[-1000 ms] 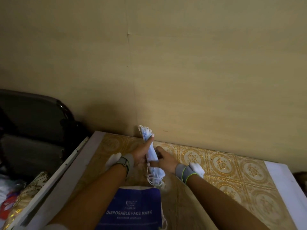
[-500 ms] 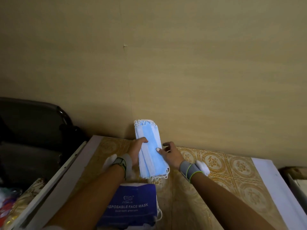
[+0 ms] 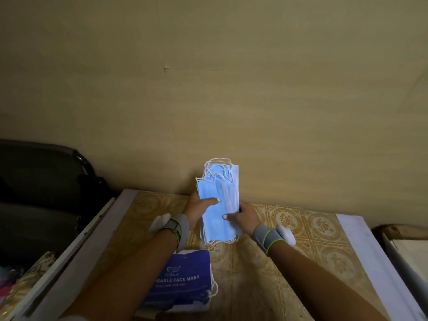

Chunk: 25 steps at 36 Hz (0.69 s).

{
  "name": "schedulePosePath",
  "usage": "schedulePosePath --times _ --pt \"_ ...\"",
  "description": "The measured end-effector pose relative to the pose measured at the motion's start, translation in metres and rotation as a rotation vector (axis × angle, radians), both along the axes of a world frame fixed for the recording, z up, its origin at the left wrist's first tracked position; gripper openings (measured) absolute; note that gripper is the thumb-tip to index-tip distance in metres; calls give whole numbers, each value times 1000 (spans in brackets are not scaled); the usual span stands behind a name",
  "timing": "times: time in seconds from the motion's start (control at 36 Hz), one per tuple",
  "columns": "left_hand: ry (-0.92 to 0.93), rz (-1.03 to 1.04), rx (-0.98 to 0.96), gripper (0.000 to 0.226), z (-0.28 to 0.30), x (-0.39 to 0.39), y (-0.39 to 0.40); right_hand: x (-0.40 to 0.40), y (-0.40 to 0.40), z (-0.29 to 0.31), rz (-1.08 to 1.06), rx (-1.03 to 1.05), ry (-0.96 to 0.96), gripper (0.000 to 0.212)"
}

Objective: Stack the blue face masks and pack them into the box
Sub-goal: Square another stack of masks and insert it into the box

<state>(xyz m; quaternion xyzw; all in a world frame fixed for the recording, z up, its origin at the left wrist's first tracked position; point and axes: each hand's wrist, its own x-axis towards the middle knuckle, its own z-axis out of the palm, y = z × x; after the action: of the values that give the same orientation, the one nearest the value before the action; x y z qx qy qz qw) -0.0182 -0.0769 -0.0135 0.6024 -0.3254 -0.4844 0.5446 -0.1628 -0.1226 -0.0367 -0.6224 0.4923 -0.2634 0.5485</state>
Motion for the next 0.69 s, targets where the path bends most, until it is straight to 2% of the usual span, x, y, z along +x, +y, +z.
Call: schedulePosePath --times 0.08,0.19,0.25,0.31,0.33,0.42,0.56,0.64,0.69 --pt "-38 -40 2 38 -4 -2 0 -10 1 0 -19 -44 29 57" --pt "-101 -146 20 43 -7 -12 3 -23 3 -6 -7 15 -22 68" --pt "-155 -183 43 58 -12 -18 4 -29 4 -9 10 36 -15 75" --pt "-186 -217 74 88 -21 -20 4 -32 6 -12 48 28 36 71" --pt "-189 -225 83 90 -25 -21 3 -33 8 -14 60 24 59 69" --pt "-200 -234 77 65 -22 -26 8 -36 11 -16 79 12 95 62" --pt "-199 -233 44 59 -28 -28 8 -31 20 -14 194 -112 167 60" --pt "-141 -192 34 59 -31 -27 8 -33 17 -17 52 -53 100 46" --pt "-103 -157 -1 47 -30 -26 8 -34 16 -17 -28 -28 36 42"
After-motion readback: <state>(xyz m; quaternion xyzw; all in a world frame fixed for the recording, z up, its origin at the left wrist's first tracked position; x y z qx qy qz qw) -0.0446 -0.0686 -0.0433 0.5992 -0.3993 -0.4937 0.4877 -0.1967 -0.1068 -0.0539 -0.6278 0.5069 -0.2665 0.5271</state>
